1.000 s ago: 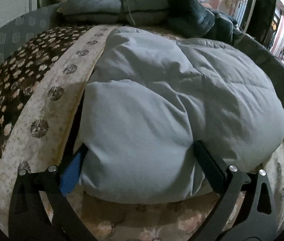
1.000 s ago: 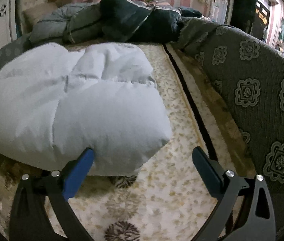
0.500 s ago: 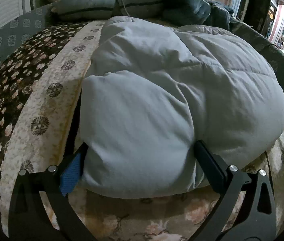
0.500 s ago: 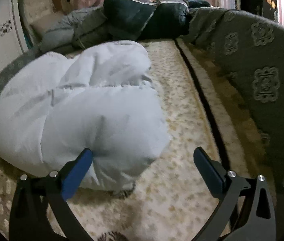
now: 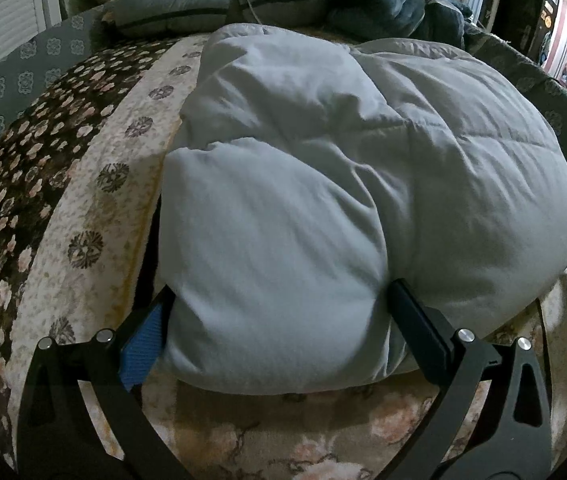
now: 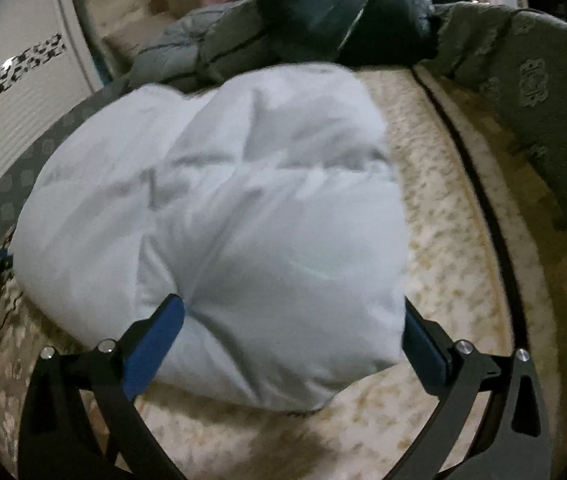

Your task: Fold large clothes

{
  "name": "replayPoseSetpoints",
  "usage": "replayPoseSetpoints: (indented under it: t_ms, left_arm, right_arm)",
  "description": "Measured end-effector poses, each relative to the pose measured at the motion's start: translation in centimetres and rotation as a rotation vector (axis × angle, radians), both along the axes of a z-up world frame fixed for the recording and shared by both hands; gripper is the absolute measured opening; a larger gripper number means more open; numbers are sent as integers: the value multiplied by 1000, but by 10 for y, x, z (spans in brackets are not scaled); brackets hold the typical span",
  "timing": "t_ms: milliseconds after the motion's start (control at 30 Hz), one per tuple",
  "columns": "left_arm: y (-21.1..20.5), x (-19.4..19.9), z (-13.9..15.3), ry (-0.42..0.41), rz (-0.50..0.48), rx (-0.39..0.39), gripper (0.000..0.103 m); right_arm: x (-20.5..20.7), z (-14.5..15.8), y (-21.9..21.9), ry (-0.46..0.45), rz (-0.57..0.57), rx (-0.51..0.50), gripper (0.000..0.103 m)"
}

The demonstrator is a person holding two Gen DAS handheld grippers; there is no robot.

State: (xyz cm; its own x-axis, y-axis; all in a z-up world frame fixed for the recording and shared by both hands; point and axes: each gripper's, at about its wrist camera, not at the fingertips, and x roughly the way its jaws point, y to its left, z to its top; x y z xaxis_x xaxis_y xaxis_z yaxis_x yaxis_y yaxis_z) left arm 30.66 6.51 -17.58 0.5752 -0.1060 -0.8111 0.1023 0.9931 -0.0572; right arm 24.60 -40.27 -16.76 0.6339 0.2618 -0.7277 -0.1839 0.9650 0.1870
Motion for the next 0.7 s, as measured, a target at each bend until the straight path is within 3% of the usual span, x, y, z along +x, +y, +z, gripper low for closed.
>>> replayPoseSetpoints:
  t_ms: [100,367,433,500,700]
  left_arm:
    - [-3,1,-1,-3,-5,16,100]
    - [0,10,0,2,-10,1,100]
    - [-1,9,-1,-15,-7,14,100]
    - [-3,8,-3,-27,-9,20,100]
    - [-4,10,-4,-19,-18,-1,100]
  right_arm:
    - [-7,-2,9,-18,12,-52,101]
    - [28,-17,8,95,-35,73,101]
    - [25,-12,17,69,-35,40,95]
    - [22,-9,23,62,-22,26,80]
    - [22,-8,36,67,-4,-28,74]
